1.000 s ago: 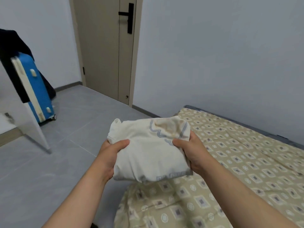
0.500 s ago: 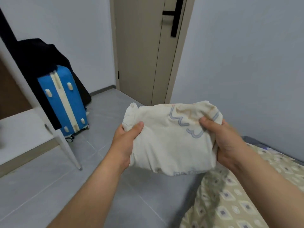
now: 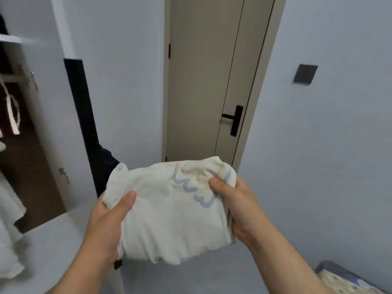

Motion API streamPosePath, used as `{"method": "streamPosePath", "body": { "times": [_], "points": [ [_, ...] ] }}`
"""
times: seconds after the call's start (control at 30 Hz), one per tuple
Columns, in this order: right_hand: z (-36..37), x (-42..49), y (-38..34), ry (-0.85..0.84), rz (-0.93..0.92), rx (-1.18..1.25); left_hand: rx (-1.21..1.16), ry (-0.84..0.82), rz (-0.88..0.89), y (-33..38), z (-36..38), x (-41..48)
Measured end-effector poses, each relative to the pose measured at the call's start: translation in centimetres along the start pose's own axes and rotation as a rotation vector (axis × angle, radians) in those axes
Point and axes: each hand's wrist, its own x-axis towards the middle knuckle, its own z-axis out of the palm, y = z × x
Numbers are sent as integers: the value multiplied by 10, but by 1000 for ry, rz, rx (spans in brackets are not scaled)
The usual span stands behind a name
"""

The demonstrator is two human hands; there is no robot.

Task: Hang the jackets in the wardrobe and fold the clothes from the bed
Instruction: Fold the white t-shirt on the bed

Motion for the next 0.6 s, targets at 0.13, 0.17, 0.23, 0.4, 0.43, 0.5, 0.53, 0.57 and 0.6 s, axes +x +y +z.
{"method": "streamPosePath", "body": {
  "times": [0.13, 0.17, 0.23, 0.4, 0.43, 0.5, 0.53, 0.57, 0.6],
  "points": [
    [104, 1, -75, -135, -89, 23, -3, 53, 139, 123, -47, 22],
    [125, 0, -90, -168, -109, 25, 7, 70, 167, 147, -58, 25],
    [165, 0, -121, -230, -130, 43, -3, 95, 219, 199, -75, 27],
    [246, 2, -180, -370, -163, 75, -30, 142, 320, 297, -114, 24],
    [255, 3, -186, -370, -184, 85, -35, 138, 320, 310, -117, 22],
    [285, 5, -195, -406, -191, 111, -28, 179, 360, 334, -136, 18],
    [301, 6, -196, -426, -191, 124, -20, 182, 381, 345, -145, 15],
    [317, 8, -196, -444, -196, 135, -12, 194, 397, 355, -153, 12],
    [333, 9, -195, -462, -197, 152, -8, 210, 412, 364, -164, 11]
  ]
}}
